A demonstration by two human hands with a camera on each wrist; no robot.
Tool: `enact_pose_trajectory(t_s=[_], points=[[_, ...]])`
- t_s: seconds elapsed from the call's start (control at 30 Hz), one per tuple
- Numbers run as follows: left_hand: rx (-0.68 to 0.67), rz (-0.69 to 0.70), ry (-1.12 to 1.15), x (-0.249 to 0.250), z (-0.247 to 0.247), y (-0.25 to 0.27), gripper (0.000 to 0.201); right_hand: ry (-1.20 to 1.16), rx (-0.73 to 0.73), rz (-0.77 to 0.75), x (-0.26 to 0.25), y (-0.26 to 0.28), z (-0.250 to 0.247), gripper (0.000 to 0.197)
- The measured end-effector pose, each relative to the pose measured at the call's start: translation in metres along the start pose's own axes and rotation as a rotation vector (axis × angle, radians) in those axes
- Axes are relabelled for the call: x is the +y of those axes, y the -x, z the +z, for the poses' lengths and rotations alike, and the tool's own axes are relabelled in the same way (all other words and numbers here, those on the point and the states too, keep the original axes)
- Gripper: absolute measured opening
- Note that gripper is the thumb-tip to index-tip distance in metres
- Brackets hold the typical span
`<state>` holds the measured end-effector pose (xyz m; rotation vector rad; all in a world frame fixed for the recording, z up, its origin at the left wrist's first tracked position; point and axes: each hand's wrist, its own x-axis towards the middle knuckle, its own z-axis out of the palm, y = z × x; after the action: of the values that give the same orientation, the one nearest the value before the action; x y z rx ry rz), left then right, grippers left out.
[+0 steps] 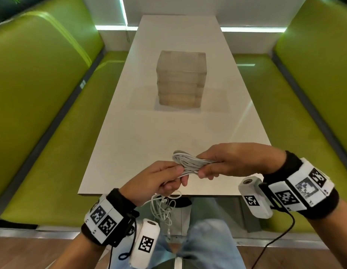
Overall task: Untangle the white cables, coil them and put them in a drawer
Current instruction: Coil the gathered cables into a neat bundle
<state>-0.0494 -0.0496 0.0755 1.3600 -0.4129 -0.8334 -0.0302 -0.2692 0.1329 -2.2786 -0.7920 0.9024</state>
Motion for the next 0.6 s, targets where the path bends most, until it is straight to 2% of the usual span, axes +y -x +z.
enact_pose_trajectory(t_s=[0.07, 0.17, 0.2, 0.23, 0.3, 0.43, 0.5, 0.6], points=[[-0.068, -0.030, 0.091, 0.002, -0.001, 0.000, 0.049, 0.072, 0.026, -0.007, 0.001, 0.000, 0.002, 0.013], [-0.170, -0.144, 0.187, 0.004, -0.008, -0.002, 0.110, 0.229, 0.114, -0.073, 0.004, 0.001, 0.008, 0.013], [-0.172, -0.185, 0.190, 0.005, -0.010, -0.003, 0.121, 0.263, 0.125, -0.080, 0.004, 0.000, 0.009, 0.013], [-0.166, -0.220, 0.182, 0.004, -0.010, -0.004, 0.123, 0.305, 0.123, -0.075, 0.003, -0.001, 0.011, 0.012], [-0.146, -0.278, 0.075, 0.005, -0.005, -0.006, 0.110, 0.429, 0.077, -0.043, -0.001, -0.006, 0.016, 0.012], [-0.118, -0.325, -0.277, 0.005, 0.012, -0.009, 0.059, 0.565, -0.036, 0.011, -0.010, -0.016, 0.023, 0.015], [-0.082, -0.309, -0.306, 0.003, 0.015, -0.009, 0.045, 0.466, -0.069, 0.031, -0.010, -0.015, 0.022, 0.014], [-0.048, -0.293, -0.267, 0.003, 0.015, -0.007, 0.037, 0.321, -0.027, -0.013, -0.005, -0.014, 0.021, 0.015]])
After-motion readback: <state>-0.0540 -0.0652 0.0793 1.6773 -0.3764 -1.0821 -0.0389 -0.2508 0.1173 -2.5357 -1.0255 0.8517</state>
